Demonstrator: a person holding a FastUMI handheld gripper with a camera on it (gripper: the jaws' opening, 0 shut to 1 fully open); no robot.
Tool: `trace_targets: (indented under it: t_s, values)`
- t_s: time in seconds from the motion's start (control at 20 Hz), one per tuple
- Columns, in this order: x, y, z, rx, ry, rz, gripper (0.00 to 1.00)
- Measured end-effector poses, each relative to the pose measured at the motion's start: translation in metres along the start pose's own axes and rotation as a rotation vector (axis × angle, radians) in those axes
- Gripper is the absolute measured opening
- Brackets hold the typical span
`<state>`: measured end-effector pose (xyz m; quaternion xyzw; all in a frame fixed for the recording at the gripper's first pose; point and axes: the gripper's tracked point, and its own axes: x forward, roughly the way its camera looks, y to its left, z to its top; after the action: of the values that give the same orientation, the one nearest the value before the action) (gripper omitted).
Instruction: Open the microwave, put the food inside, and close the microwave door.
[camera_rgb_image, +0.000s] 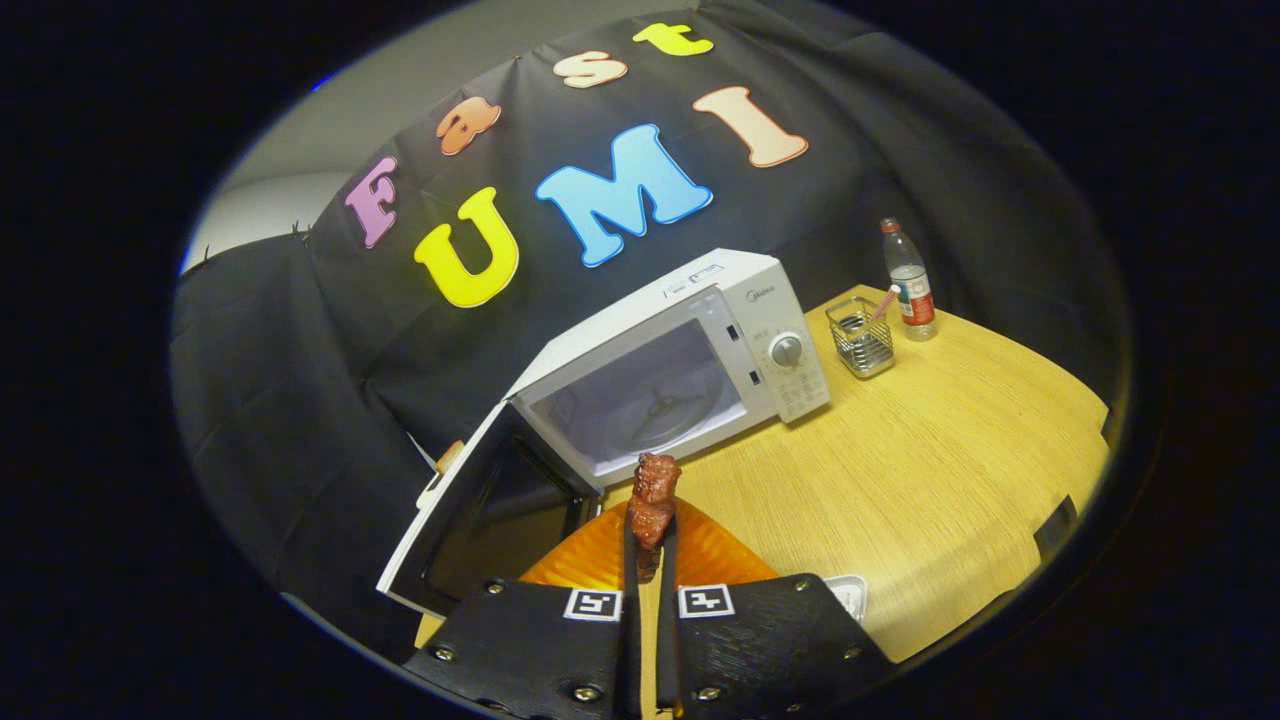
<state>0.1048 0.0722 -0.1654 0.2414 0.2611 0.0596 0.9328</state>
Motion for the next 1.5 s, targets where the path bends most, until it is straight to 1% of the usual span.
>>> trace_targets:
  t_s: [0.2, 0.45, 0.7, 0.95, 1.3, 1.5]
  values:
    - [0.042, 0.012, 0.013, 0.079, -0.054, 0.022, 0.06]
    - [0.101, 0.012, 0.021, 0.145, -0.082, 0.027, 0.06]
    - [0.156, 0.009, 0.022, 0.214, -0.123, 0.054, 0.06]
    - [0.207, -0.001, 0.014, 0.287, -0.122, 0.062, 0.06]
    - [0.278, -0.006, 0.007, 0.325, -0.146, 0.066, 0.06]
    - [0.305, -0.005, 0.000, 0.304, -0.148, 0.039, 0.06]
